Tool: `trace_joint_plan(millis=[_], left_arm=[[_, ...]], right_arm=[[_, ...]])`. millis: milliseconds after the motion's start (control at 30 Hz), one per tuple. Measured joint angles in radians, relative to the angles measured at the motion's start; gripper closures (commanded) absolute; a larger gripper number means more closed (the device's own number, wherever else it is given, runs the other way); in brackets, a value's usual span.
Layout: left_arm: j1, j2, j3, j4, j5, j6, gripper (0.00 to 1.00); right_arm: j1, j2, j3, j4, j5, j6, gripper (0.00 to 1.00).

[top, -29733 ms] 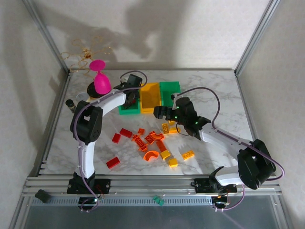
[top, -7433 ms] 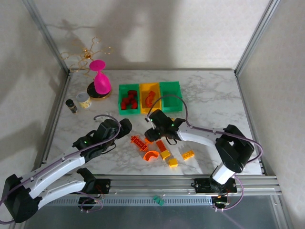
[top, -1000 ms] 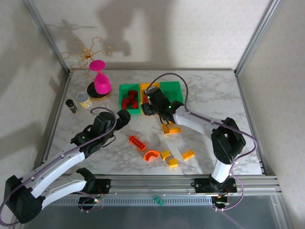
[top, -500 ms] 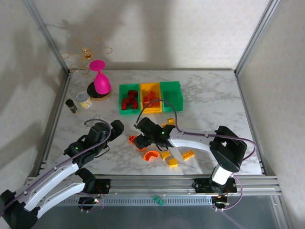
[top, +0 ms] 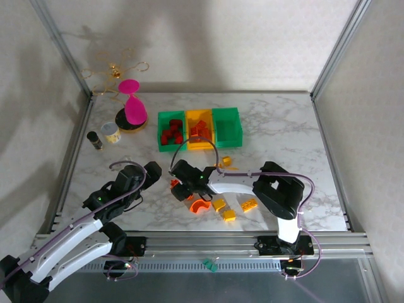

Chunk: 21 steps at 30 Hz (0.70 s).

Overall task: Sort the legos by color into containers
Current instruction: Pick up the lego from the bottom-center of the table.

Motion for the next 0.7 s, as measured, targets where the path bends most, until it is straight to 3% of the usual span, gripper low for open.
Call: trace_joint_plan(millis=[200, 533, 700], left_arm=[[0.001, 0.0, 0.0, 0.0, -0.01, 0.0, 0.0], [0.001, 0.008, 0.0, 0.0, -0.011, 0.0, 0.0], [0.001, 0.032, 0.001, 0.002, -0.011, 0.003, 0.0]], right_arm=[[0.0, 0.035, 0.029, -0.004, 0.0, -0.014, 0.42], [0.0, 0.053, 0.032, -0.011, 0.001, -0.029, 0.64], [-0.014, 0.039, 0.032, -0.012, -0.004, -0.017, 0.66]])
